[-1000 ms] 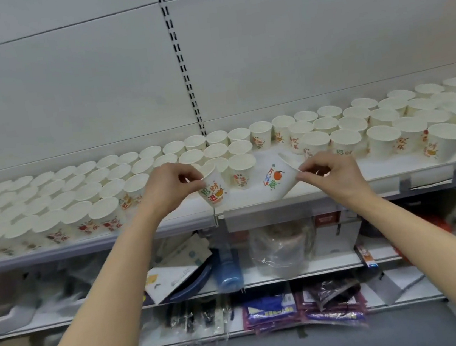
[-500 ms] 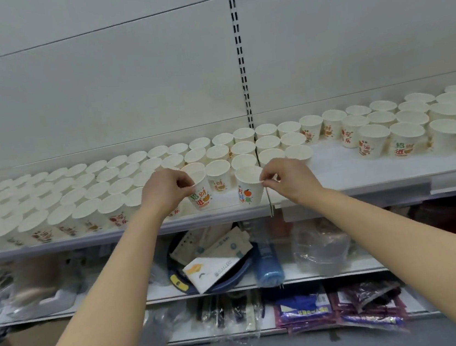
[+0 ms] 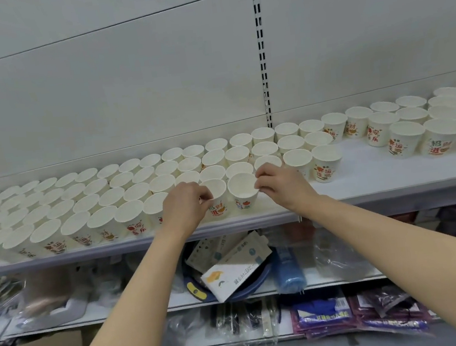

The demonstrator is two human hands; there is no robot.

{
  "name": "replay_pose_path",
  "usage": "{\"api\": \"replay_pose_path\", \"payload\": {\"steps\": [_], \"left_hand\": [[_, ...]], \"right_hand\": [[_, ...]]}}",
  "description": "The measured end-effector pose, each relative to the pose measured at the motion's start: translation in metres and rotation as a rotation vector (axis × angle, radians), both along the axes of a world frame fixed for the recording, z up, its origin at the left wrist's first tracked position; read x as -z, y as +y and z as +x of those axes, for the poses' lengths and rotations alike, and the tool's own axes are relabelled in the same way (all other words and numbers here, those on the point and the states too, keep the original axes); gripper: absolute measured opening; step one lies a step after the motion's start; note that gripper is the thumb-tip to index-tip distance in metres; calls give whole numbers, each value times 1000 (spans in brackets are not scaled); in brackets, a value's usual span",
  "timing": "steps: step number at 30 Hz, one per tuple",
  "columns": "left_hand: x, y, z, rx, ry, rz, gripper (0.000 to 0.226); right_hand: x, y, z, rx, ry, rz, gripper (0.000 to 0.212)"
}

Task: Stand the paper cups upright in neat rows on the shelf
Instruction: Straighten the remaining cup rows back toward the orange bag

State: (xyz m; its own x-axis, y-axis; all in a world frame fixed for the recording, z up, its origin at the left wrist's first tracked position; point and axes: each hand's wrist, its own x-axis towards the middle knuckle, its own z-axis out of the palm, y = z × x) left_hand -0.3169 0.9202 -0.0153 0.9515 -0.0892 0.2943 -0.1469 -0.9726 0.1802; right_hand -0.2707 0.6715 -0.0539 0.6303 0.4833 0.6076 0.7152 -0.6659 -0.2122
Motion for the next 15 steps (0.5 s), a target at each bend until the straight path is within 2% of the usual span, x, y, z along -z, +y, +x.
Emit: {"api": "replay_pose_path", "payload": {"steps": [4, 7, 10, 12, 15], "left_hand": [[0, 3, 5, 6, 0, 10, 8], [-1, 0, 9, 36, 44, 1, 10], [0, 0, 11, 55, 67, -52, 16], [2, -1, 11, 52, 62, -67, 16], [5, -4, 10, 40, 57, -73, 13]], "right_hand": [[4, 9, 6, -7, -8, -52, 7], [4, 12, 11, 2, 4, -75, 18], [5, 12, 8, 33, -17, 7, 26], [7, 16, 0, 49, -50, 92, 20], [8, 25, -8, 35, -68, 81, 22]]}}
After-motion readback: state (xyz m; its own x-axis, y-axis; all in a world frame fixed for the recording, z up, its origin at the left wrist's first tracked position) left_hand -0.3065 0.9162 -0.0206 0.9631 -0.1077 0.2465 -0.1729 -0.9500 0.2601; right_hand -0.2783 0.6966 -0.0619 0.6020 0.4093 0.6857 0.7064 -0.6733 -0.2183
